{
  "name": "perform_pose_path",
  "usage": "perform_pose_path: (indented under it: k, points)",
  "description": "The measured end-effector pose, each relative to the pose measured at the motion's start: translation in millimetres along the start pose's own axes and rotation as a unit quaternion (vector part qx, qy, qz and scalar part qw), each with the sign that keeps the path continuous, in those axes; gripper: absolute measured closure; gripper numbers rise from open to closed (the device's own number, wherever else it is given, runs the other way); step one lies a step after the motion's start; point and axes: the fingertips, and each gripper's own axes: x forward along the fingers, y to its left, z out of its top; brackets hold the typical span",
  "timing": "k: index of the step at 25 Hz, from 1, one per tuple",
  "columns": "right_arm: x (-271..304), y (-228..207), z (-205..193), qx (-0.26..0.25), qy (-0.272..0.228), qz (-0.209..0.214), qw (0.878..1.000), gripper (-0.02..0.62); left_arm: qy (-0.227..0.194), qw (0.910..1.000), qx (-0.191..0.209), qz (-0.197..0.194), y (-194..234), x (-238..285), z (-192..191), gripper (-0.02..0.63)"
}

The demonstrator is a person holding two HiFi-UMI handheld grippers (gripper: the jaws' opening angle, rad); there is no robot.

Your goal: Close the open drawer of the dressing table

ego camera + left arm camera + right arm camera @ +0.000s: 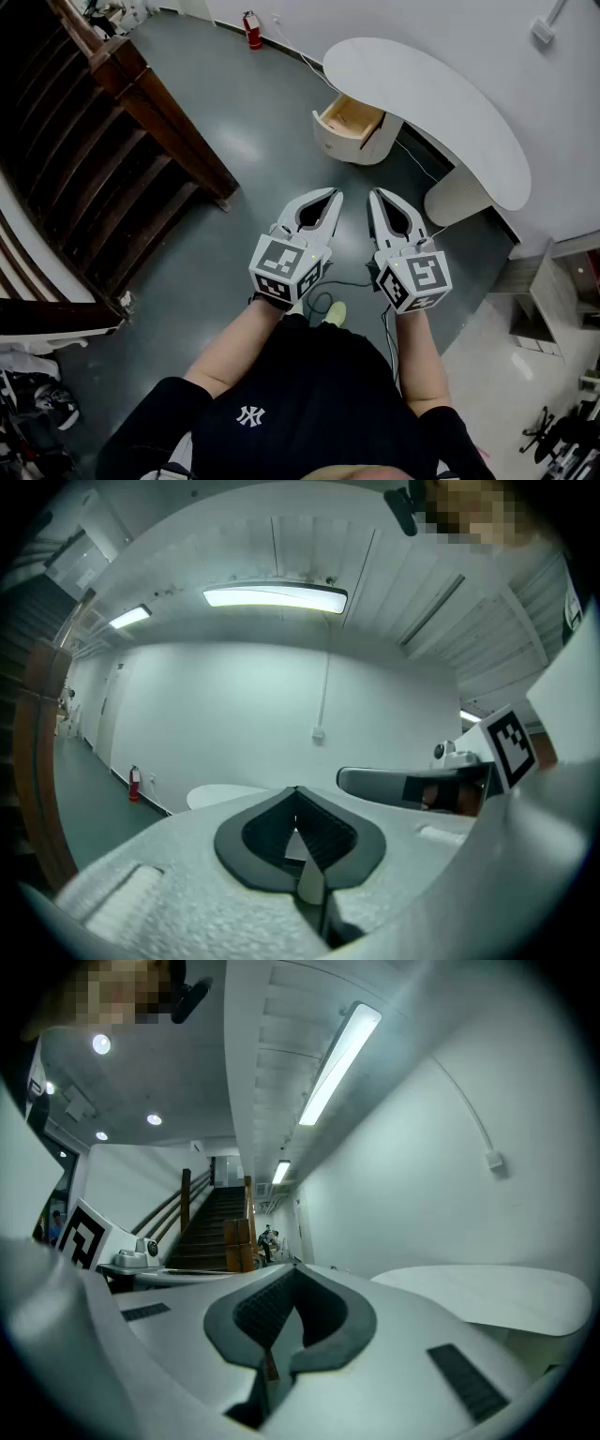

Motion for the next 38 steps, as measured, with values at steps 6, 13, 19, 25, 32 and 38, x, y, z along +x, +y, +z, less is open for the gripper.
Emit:
perform_pose_path:
  k: [6, 13, 19, 25, 32, 38]
  points:
    - [-5.1, 2.6, 6.7, -0.001, -0.003, 0.001, 1.000, 0.581, -0.001, 1.0000, -0.003, -0.001, -5.9, -1.9, 4.0, 0.597]
    - [-7.6, -0.6, 7.0, 0.001, -0.004, -0.001, 1.000, 0.581, -0.001, 1.0000, -0.004, -0.002, -10.3, 0.6, 3.6, 0.597]
    - [-7.8, -5.8, 6.6, 0.028, -0.011, 0.009, 1.000, 0.581, 0.006, 1.0000, -0.003, 0.001, -8.2, 4.7, -2.0, 0.597]
    - [-10.5, -24.1, 14.9, 0.048, -0.032, 0.000, 0.998, 0.580, 0.004, 0.9999, -0.006, 0.014, 4.5, 10.0, 3.2, 0.597]
    - [-17.4, -42.9, 12.3, 0.059, -0.041, -0.003, 0.997, 0.580, 0.008, 0.9997, 0.000, 0.022, 1.4, 19.2, -0.9, 0.597]
    - [-20.7, -61.3, 10.8, 0.054, -0.043, 0.003, 0.998, 0.580, 0.012, 0.9996, 0.003, 0.027, -7.3, 34.4, -7.4, 0.597]
